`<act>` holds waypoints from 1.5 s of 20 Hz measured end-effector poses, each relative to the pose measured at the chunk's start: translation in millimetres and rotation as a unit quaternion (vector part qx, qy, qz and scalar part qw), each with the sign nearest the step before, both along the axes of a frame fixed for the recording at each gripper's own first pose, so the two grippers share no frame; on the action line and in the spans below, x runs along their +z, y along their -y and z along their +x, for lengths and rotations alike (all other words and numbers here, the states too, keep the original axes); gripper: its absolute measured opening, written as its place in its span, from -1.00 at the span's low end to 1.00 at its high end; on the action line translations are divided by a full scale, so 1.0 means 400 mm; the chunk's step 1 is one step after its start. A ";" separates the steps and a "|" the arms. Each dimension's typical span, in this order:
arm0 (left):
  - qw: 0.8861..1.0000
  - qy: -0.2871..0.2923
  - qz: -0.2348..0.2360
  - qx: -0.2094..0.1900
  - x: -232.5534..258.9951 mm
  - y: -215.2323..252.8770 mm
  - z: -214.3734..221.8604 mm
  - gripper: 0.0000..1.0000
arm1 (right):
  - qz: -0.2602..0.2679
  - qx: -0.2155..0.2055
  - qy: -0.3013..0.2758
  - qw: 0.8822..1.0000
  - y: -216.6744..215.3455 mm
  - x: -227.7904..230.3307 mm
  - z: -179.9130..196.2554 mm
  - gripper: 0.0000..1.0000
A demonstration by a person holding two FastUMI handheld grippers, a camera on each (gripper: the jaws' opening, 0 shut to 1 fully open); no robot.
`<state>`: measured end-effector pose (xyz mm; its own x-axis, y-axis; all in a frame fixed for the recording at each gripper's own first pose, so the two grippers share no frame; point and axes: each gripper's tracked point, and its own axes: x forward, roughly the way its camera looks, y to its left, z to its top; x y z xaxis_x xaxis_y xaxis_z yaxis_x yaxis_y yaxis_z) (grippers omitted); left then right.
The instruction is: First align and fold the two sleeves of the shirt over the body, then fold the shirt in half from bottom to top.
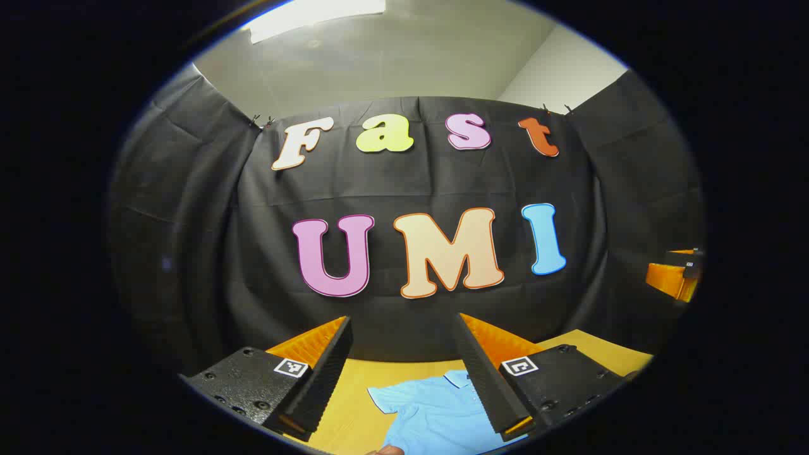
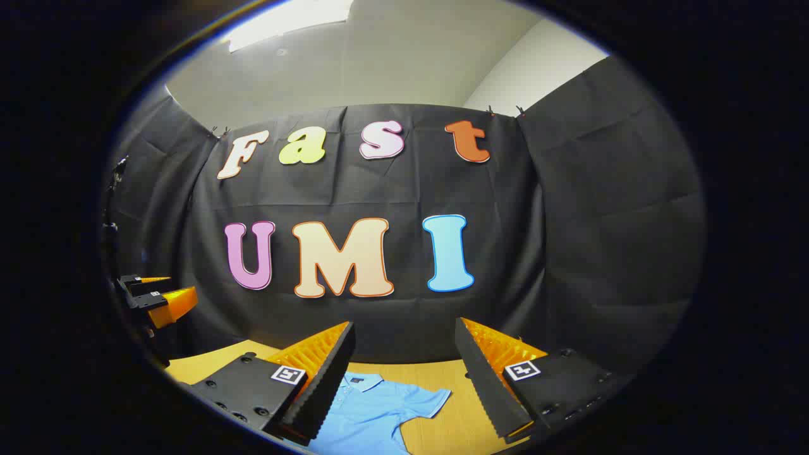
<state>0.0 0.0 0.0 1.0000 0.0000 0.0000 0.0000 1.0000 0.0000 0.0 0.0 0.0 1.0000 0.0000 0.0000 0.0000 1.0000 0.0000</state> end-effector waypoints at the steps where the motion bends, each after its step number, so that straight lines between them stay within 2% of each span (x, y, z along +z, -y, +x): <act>1: 1.000 -0.001 0.000 0.000 -0.003 0.002 0.005 0.92 | 0.001 0.000 -0.003 1.000 0.001 -0.005 0.008 0.94; 14: 1.000 -0.019 -0.003 0.012 -0.046 -0.043 0.044 0.89 | 0.008 0.005 -0.023 1.000 -0.034 -0.056 0.066 0.94; 19: 1.000 -0.027 -0.006 0.011 -0.065 -0.053 0.052 0.89 | 0.011 0.011 -0.057 0.998 -0.045 -0.114 0.103 0.97; 23: 0.999 -0.029 -0.013 0.008 -0.080 -0.068 0.063 0.89 | 0.005 0.003 -0.075 0.997 -0.027 -0.160 0.188 0.97; 26: 0.999 -0.038 -0.004 0.000 -0.106 -0.082 0.093 0.88 | 0.000 -0.026 -0.105 0.994 0.016 -0.236 0.254 0.97; 30: 0.999 -0.044 -0.001 0.003 -0.122 -0.120 0.119 0.93 | -0.016 -0.039 -0.148 0.988 0.054 -0.347 0.340 0.97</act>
